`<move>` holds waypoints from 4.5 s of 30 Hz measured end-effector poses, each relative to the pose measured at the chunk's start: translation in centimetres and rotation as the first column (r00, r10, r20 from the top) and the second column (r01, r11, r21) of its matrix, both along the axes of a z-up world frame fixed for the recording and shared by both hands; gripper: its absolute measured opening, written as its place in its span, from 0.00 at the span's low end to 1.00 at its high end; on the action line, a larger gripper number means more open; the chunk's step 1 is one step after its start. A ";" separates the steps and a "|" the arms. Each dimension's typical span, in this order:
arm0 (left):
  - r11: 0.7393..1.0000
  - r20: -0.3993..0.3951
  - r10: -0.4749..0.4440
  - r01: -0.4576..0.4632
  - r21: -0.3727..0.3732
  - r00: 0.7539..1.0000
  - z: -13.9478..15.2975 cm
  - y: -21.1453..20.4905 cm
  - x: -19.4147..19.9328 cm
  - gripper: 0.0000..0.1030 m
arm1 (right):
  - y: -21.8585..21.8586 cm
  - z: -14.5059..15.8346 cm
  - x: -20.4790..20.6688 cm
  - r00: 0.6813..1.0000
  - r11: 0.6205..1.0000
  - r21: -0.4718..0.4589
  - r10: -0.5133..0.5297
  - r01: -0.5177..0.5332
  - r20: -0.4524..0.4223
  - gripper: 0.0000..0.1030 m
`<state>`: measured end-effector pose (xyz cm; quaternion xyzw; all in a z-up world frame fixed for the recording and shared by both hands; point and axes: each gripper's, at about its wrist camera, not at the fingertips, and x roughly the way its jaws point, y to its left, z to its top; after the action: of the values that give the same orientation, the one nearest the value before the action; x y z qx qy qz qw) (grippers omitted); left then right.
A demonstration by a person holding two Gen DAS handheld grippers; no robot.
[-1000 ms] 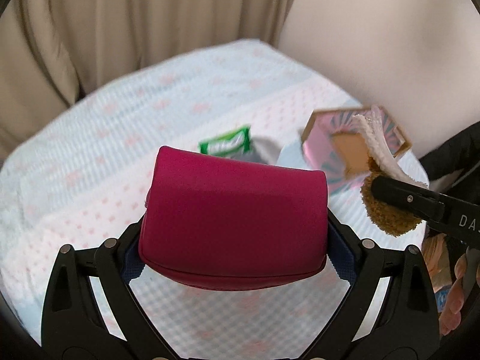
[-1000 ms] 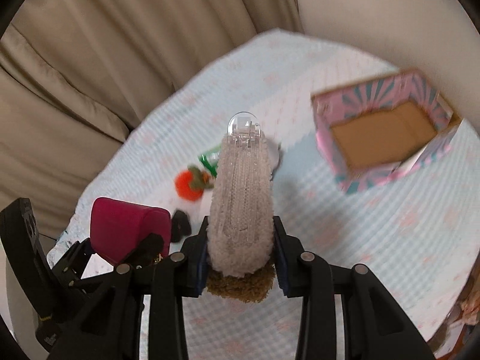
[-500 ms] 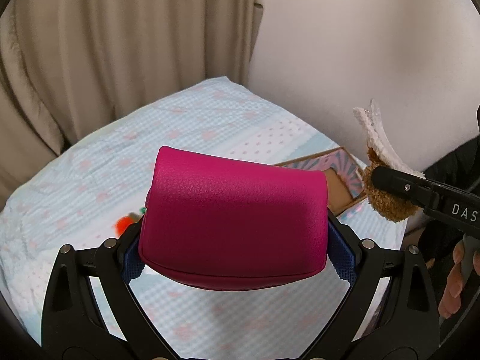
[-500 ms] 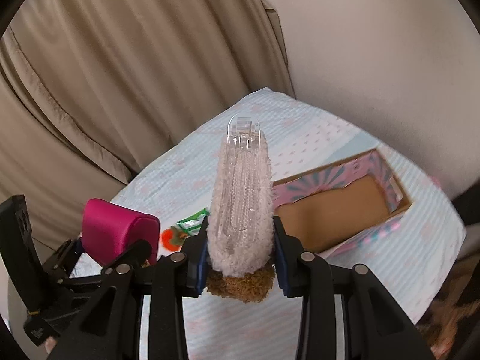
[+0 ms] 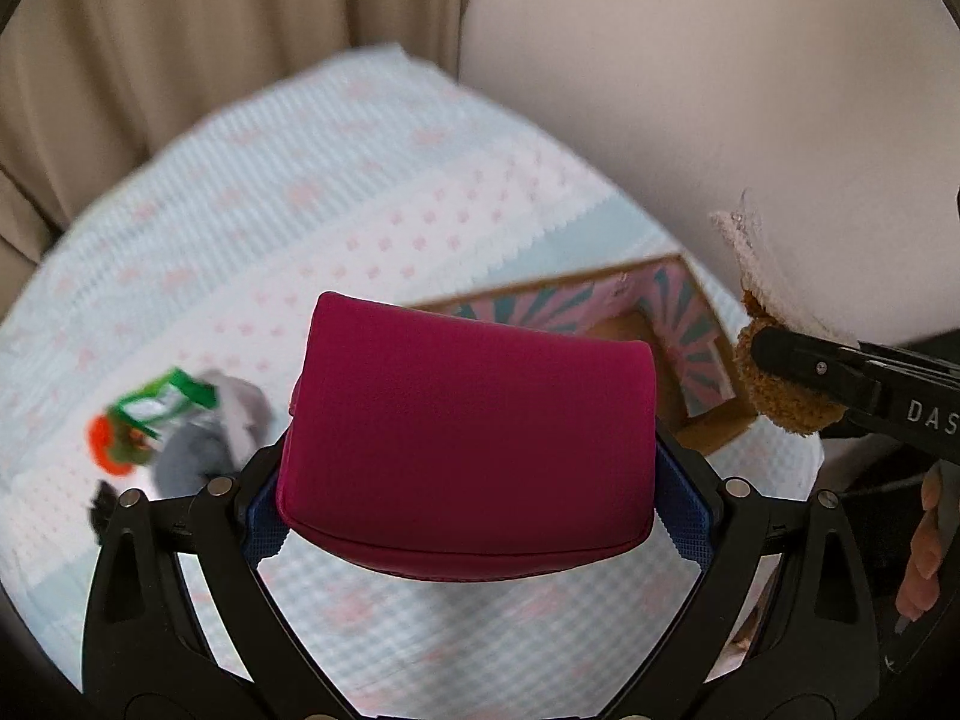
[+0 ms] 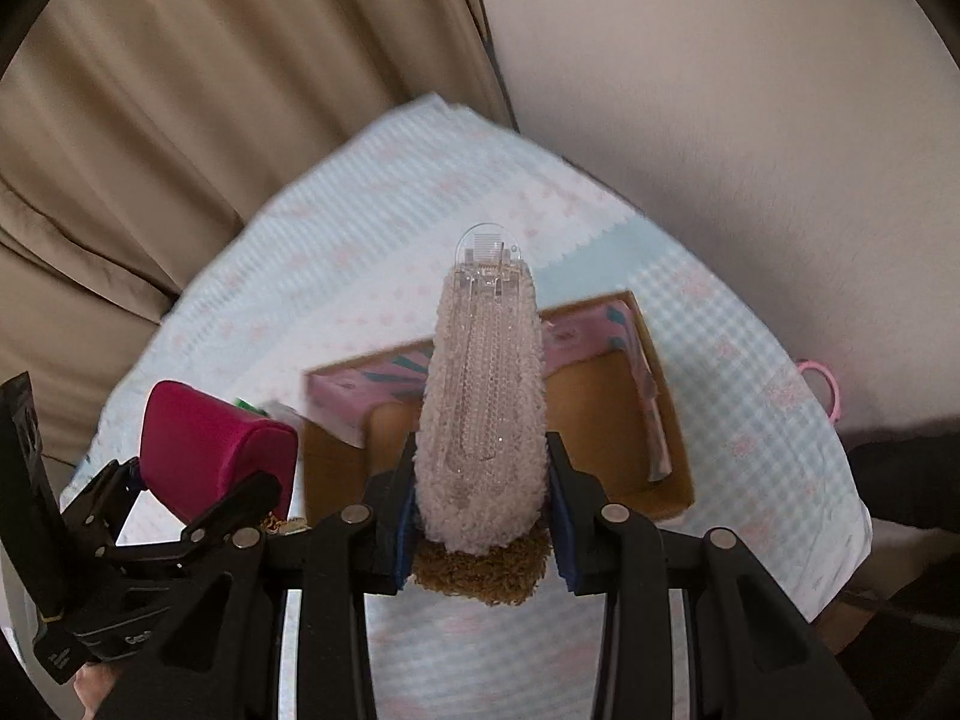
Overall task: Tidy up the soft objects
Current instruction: 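Carry both items into the cardboard box and open both tools, then lift both tools out of the box and back over the bed, then grasp the black sock with the left tool while the right tool grasps the gray fuzzy sock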
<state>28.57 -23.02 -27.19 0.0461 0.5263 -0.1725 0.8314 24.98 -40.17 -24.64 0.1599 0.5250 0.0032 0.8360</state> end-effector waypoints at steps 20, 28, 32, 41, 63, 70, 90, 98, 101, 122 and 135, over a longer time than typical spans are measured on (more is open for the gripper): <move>0.985 -0.181 -0.032 0.061 0.159 0.983 -10.1 -5.1 2.8 0.99 | -3.7 -12.6 5.3 0.979 0.991 0.133 0.056 -0.030 -0.194 1.00; 0.988 -0.179 -0.008 0.036 0.148 0.984 -9.0 -4.0 2.5 0.99 | -3.0 -11.8 5.5 0.984 0.992 0.117 0.057 -0.037 -0.171 1.00; 0.992 -0.165 0.002 0.019 0.126 0.986 -7.6 -3.3 2.2 0.99 | -2.6 -10.5 5.2 0.987 0.994 0.097 0.064 -0.050 -0.149 1.00; 0.996 -0.088 0.017 -0.010 0.086 0.996 -2.0 -1.4 0.2 0.99 | -1.0 -5.5 3.2 0.994 0.995 0.060 0.080 -0.076 -0.080 1.00; 0.987 0.240 0.135 -0.110 -0.114 0.961 16.0 12.8 -13.8 0.99 | 8.4 13.9 -10.1 0.957 0.976 -0.219 0.065 -0.002 0.281 1.00; 0.985 0.304 0.155 -0.123 -0.121 0.940 18.2 19.6 -18.7 0.99 | 13.9 16.2 -16.1 0.935 0.966 -0.250 0.035 0.058 0.354 1.00; 0.965 0.334 0.259 -0.253 -0.062 0.906 14.8 40.1 -21.4 0.99 | 30.1 12.2 -18.3 0.926 0.980 -0.197 0.090 -0.017 0.366 1.00; 0.956 0.286 0.289 -0.288 -0.046 0.913 8.3 43.4 -16.8 0.99 | 35.0 6.0 -13.0 0.943 0.982 -0.182 0.110 -0.054 0.314 1.00; 0.954 0.264 0.298 -0.295 -0.053 0.917 5.3 44.2 -14.9 0.99 | 36.0 3.3 -10.7 0.950 0.983 -0.177 0.109 -0.059 0.291 1.00; 0.954 0.211 0.298 -0.295 -0.043 0.931 -16.2 43.9 -2.9 0.88 | 40.1 -16.9 3.8 0.980 0.979 -0.204 0.030 0.011 0.195 0.88; 0.959 0.167 0.276 -0.282 0.016 0.947 -19.9 43.1 -1.0 0.28 | 40.9 -20.4 5.6 0.986 0.978 -0.204 0.000 0.035 0.168 0.56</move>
<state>27.52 20.05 -47.09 0.0017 0.4610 -0.0382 0.8866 30.62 0.73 -45.00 0.0764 0.4491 -0.0452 0.8890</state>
